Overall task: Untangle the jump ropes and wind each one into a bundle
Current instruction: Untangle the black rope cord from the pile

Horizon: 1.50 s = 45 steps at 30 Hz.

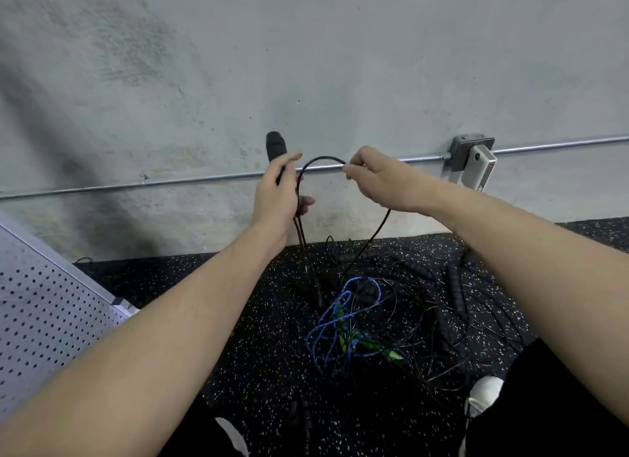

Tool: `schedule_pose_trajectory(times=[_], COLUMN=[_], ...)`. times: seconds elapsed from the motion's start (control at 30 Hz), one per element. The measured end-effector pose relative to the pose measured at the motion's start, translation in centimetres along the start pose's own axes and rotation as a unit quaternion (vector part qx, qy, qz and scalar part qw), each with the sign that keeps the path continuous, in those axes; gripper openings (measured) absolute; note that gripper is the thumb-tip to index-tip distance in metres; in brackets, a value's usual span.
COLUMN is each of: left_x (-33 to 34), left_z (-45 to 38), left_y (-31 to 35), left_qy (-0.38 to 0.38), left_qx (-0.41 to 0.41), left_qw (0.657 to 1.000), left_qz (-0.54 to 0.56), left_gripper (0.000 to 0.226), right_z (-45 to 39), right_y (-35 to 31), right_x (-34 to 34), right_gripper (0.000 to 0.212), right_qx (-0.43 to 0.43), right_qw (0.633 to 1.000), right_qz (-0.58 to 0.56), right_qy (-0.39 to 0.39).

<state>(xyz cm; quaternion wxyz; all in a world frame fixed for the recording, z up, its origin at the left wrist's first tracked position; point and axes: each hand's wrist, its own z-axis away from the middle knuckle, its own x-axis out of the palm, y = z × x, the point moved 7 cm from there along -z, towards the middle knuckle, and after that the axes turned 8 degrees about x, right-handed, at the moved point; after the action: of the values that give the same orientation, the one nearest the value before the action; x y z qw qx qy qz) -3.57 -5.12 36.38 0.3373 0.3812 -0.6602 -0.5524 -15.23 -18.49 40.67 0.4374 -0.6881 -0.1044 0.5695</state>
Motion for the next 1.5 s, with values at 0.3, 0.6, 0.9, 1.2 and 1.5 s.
schedule_pose_trajectory(times=[0.3, 0.6, 0.9, 1.2, 1.5], left_x=[3.5, 6.0, 4.2, 1.6, 2.5], left_z=[2.3, 4.0, 2.7, 1.0, 2.7], left_y=[-1.6, -3.5, -1.3, -1.6, -4.3], left_qy=[-0.247, -0.283, -0.147, -0.092, -0.193], left_qx=[-0.018, -0.071, -0.202, -0.181, -0.145], left_qw=[0.956, 0.942, 0.954, 0.964, 0.97], left_qz=[-0.157, -0.163, 0.168, 0.172, -0.021], left_gripper=[0.033, 0.026, 0.03, 0.029, 0.041], right_z=[-0.8, -1.1, 0.3, 1.0, 0.0], right_y=[0.8, 1.2, 6.8, 4.8, 2.6], right_x=[0.7, 1.6, 6.0, 5.0, 2.4], right_gripper=[0.021, 0.025, 0.045, 0.029, 0.024], right_qx=[0.059, 0.1, 0.093, 0.028, 0.085], right_qw=[0.948, 0.927, 0.978, 0.985, 0.991], right_qz=[-0.313, -0.361, 0.081, 0.119, -0.103], right_qy=[-0.026, 0.025, -0.171, -0.125, -0.031])
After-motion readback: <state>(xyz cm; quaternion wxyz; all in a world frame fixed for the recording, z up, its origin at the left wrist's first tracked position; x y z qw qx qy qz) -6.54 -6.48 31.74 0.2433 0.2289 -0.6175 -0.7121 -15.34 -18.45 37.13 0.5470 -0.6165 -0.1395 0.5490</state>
